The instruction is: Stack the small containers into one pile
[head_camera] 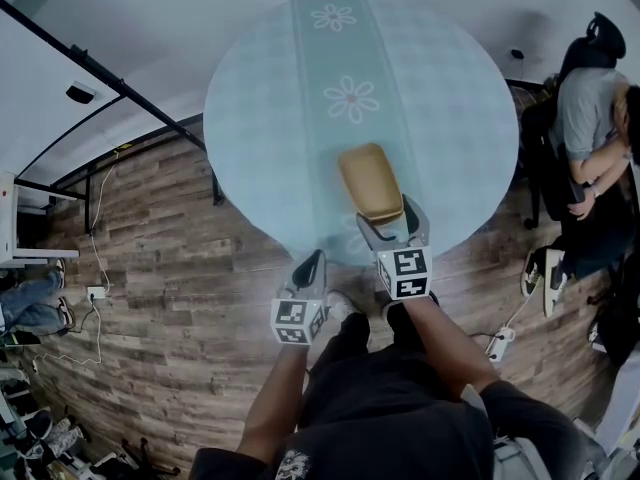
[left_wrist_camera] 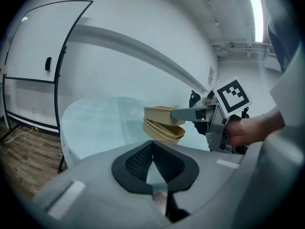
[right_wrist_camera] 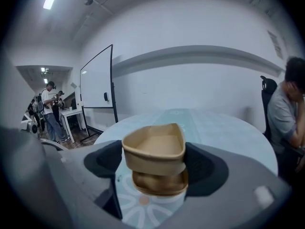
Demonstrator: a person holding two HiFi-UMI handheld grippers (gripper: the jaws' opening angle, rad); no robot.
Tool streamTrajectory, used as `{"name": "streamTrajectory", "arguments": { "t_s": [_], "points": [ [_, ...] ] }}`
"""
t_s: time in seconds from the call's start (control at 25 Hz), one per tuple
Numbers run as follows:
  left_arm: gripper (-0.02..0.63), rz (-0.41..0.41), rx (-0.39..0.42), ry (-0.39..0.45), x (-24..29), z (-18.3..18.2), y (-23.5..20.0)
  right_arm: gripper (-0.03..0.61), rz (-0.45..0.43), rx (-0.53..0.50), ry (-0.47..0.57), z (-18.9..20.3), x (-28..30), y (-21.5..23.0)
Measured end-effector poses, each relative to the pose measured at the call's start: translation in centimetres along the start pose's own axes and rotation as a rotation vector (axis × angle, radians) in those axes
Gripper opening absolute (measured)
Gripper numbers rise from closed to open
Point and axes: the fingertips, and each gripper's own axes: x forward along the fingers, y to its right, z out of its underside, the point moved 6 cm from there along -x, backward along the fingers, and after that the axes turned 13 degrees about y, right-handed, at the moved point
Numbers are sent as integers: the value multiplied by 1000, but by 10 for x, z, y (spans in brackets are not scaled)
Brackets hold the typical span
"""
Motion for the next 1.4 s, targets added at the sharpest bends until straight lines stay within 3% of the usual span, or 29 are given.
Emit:
{"name": "streamTrajectory", "arguments": {
  "t_s": [0.08,0.4,0.72,0.88,1.08,1.4],
  "points": [
    [5,8,3,-7,2,2,4,383,4,3,0,2,-1,4],
    [5,4,7,-6,12,3,14,388,-54,5,-57,27,-3,14],
    [5,-7,1,-16,13,10,19,393,-159,-83,-191,46,-5,23],
    [5,-15,-4,-21,11,9,23,397,-181,-63,-264,55,-10,30],
    [5,-25,4,3,9,7,22,397,-175,-20,-198,43,-21,30],
    [5,-35,1,14,0,0,25,393,-132,-66,-78,18,-22,12]
  ]
}}
